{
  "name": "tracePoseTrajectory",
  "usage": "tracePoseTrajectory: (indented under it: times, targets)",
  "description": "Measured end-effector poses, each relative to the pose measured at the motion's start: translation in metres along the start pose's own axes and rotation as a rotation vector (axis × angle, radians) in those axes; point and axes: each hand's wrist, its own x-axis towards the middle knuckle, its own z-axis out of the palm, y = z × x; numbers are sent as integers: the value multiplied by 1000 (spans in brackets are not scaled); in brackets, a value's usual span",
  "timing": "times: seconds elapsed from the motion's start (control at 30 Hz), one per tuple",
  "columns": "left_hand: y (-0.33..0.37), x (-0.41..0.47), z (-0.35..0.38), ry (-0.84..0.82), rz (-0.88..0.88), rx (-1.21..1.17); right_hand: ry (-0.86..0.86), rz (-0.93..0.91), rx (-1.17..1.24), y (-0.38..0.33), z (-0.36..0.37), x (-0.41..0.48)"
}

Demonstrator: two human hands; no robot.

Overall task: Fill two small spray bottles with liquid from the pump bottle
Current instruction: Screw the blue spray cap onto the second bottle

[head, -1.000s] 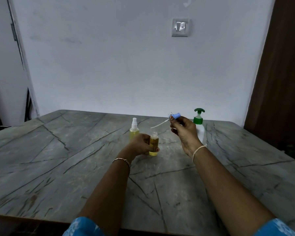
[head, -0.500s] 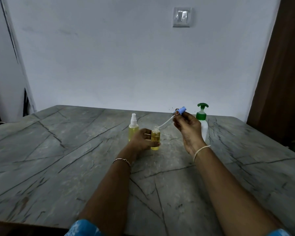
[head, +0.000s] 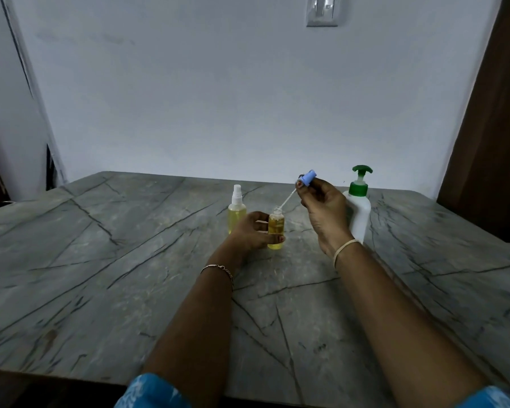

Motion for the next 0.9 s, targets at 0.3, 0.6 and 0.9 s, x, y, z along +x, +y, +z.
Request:
tracePoseTrajectory:
  times: [0.3, 0.6, 0.9]
  targets:
    - [0, -1, 1, 26, 23, -7, -124, -85, -313, 11, 11, -5]
    - [2, -3, 5, 96, 79, 33, -198, -113, -569, 20, 12, -5]
    - [0, 0, 6, 96, 131, 60, -256, -49, -516, 24, 7, -11]
